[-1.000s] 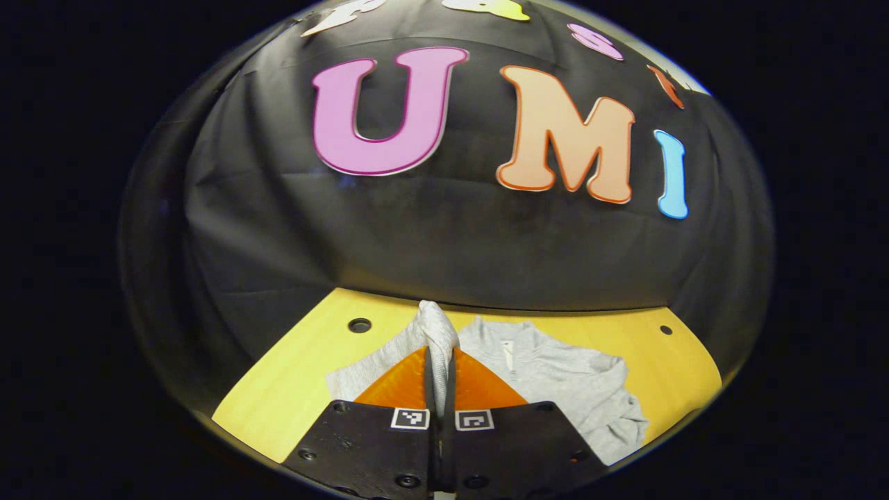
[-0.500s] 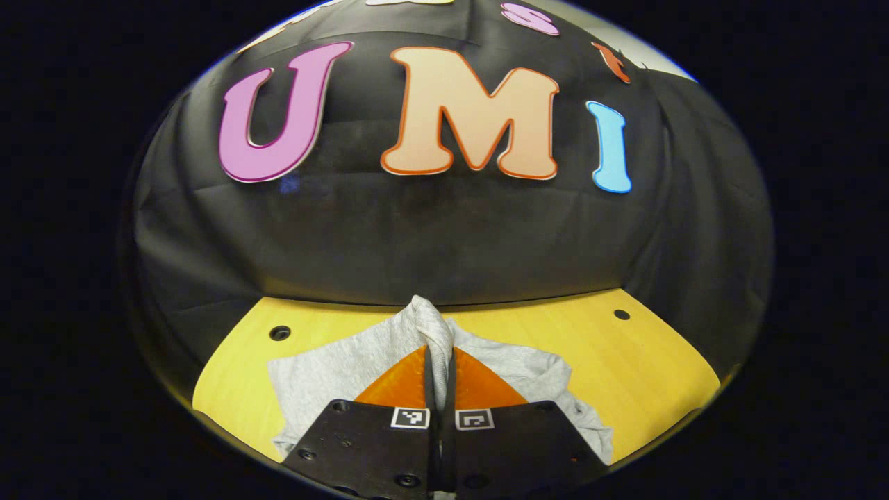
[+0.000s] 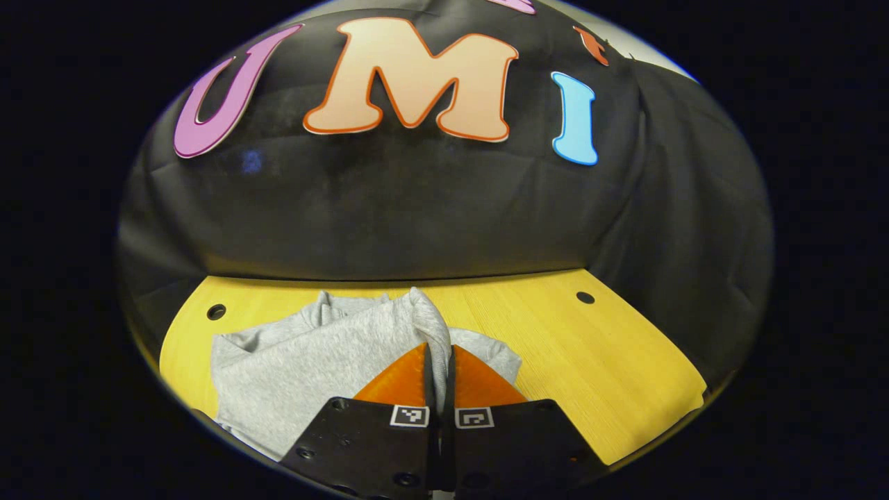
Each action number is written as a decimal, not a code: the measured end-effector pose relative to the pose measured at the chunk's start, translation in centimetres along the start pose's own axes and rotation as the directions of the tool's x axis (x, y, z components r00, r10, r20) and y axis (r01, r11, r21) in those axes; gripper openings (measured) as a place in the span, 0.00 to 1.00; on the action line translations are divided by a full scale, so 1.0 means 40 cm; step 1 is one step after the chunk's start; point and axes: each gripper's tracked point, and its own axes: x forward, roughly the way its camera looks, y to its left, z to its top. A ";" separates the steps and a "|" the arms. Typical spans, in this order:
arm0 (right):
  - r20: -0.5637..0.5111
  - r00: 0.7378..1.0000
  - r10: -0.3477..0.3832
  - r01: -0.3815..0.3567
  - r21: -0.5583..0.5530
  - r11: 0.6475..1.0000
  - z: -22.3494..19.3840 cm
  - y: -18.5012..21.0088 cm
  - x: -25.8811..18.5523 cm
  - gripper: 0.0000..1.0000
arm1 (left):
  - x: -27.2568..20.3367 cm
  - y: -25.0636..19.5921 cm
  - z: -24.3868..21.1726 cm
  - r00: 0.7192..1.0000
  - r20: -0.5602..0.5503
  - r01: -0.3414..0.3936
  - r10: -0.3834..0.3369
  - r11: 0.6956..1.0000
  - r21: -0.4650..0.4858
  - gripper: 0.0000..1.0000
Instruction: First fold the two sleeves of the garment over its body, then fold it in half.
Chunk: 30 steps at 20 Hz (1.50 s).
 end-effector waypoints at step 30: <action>-0.029 0.988 0.150 -0.152 -0.108 0.982 -0.016 0.211 0.089 0.99 | -0.121 0.163 -0.105 0.983 0.007 -0.184 0.184 0.982 0.034 0.98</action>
